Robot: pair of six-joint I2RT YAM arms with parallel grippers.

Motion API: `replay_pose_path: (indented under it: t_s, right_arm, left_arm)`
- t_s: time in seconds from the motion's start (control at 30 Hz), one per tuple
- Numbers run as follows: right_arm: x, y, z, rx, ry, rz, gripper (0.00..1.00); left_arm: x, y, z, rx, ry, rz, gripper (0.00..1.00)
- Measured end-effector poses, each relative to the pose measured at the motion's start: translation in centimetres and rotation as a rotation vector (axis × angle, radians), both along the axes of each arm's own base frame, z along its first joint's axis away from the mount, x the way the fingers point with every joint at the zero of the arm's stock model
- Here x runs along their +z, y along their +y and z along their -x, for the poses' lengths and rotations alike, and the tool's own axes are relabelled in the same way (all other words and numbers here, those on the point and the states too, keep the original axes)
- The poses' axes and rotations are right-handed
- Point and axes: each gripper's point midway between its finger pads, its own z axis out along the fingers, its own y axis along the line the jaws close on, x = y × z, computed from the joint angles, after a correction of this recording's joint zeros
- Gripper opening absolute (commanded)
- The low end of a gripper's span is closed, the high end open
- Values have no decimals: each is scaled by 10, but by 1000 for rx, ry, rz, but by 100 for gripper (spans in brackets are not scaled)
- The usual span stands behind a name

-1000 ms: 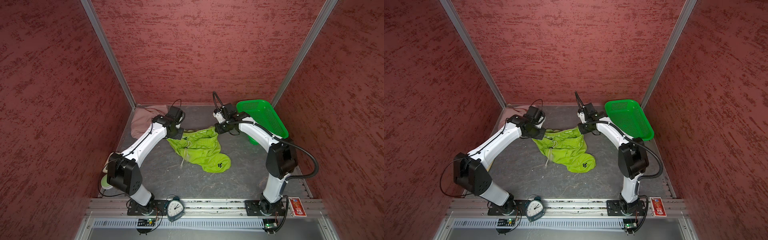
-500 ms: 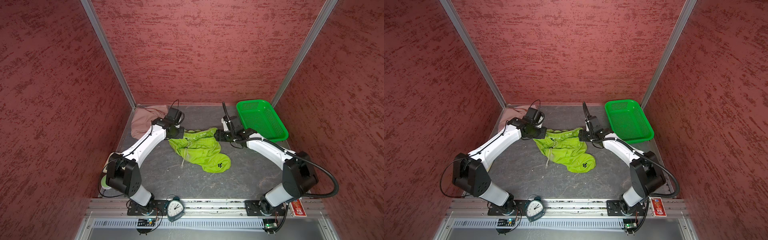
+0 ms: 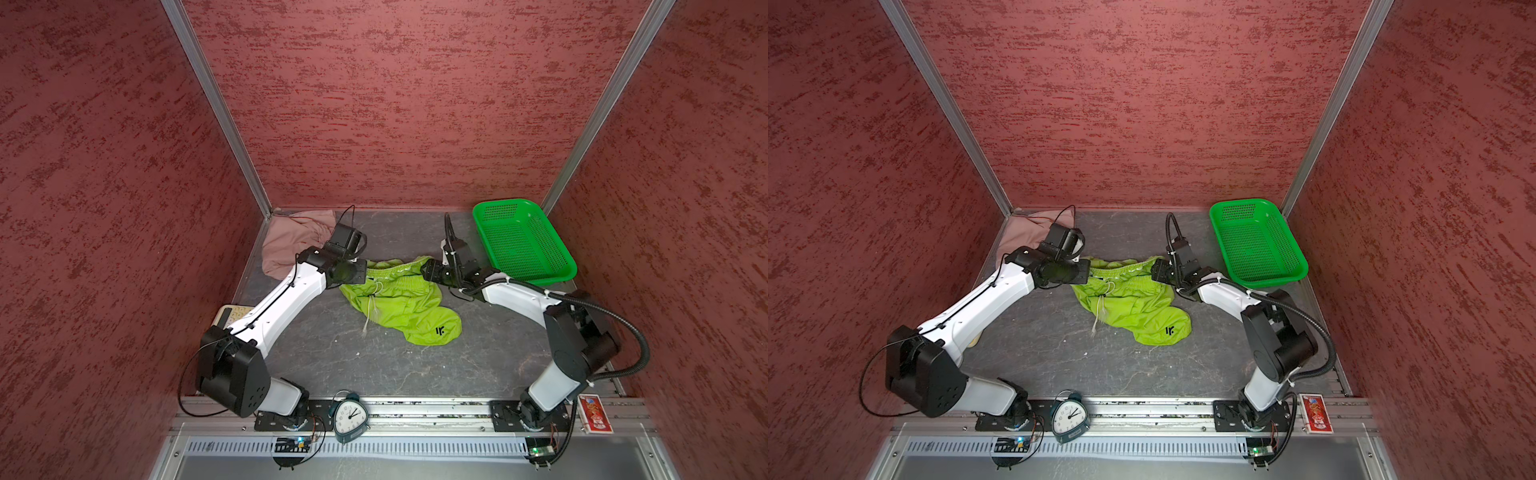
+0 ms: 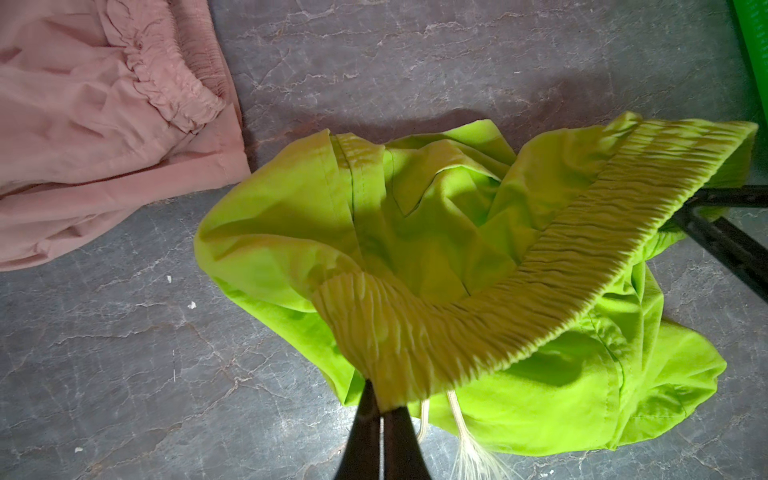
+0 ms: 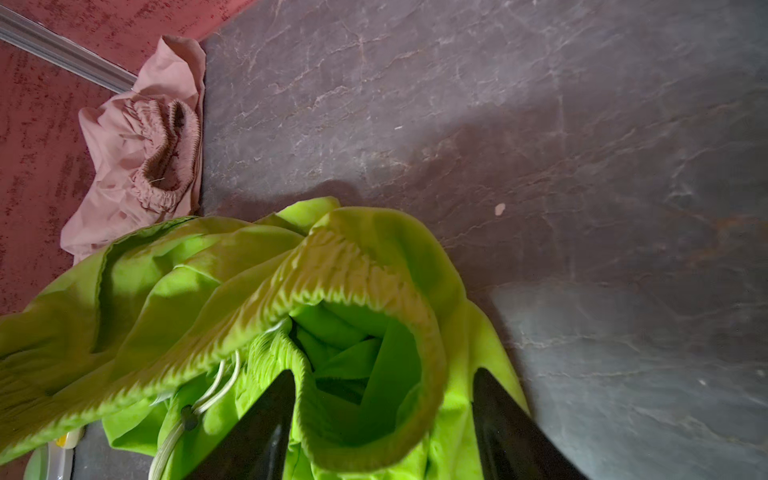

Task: Fold and stack the shorts

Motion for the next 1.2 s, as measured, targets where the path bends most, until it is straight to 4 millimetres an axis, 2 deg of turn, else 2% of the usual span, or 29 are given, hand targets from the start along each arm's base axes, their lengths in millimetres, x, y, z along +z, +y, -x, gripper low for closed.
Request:
replay_pose_path:
  t_s: [0.1, 0.13, 0.17, 0.23, 0.33, 0.43, 0.5, 0.57, 0.63, 0.67, 0.7, 0.77, 0.83, 0.9, 0.93, 1.0, 1.2]
  right_arm:
    - [1, 13, 6, 28, 5, 29, 60]
    - [2, 17, 9, 36, 3, 45, 56]
    - [4, 19, 10, 39, -3, 58, 48]
    - [6, 21, 11, 46, -15, 93, 26]
    - [4, 14, 14, 54, -17, 178, 8]
    - [12, 3, 8, 82, -45, 282, 0]
    - [30, 4, -2, 137, -96, 331, 0]
    - [53, 9, -14, 198, -155, 347, 0]
    - [76, 18, -32, 271, -225, 339, 11]
    - [82, 20, -39, 294, -246, 335, 14]
    - [83, 22, -48, 316, -258, 335, 22]
    - [76, 26, -63, 346, -256, 335, 41]
    - [54, 29, -70, 370, -216, 328, 55]
    - [35, 28, -68, 386, -167, 326, 65]
    - [28, 27, -64, 390, -146, 321, 67]
    - [23, 25, -57, 389, -124, 313, 72]
    - [24, 10, -30, 348, -87, 294, 75]
  left_arm:
    - [9, 9, -2, 27, -38, -28, 0]
    - [12, 12, -2, 37, -53, -36, 0]
    - [15, 15, -3, 45, -64, -40, 0]
    - [22, 18, -2, 55, -86, -43, 0]
    - [33, 24, -1, 67, -112, -60, 0]
    - [47, 37, 2, 94, -136, -96, 0]
    - [58, 47, 7, 116, -142, -112, 1]
    - [65, 54, 14, 129, -143, -118, 10]
    - [65, 57, 21, 133, -131, -115, 21]
    - [62, 57, 24, 133, -121, -113, 26]
    - [54, 57, 28, 127, -100, -114, 32]
    - [35, 57, 34, 118, -43, -126, 46]
    - [15, 56, 36, 106, 21, -145, 61]
    - [1, 54, 35, 96, 64, -160, 76]
    - [-3, 53, 33, 88, 75, -164, 85]
    - [-7, 49, 28, 69, 77, -163, 100]
    - [-6, 26, 11, -43, 20, -122, 99]
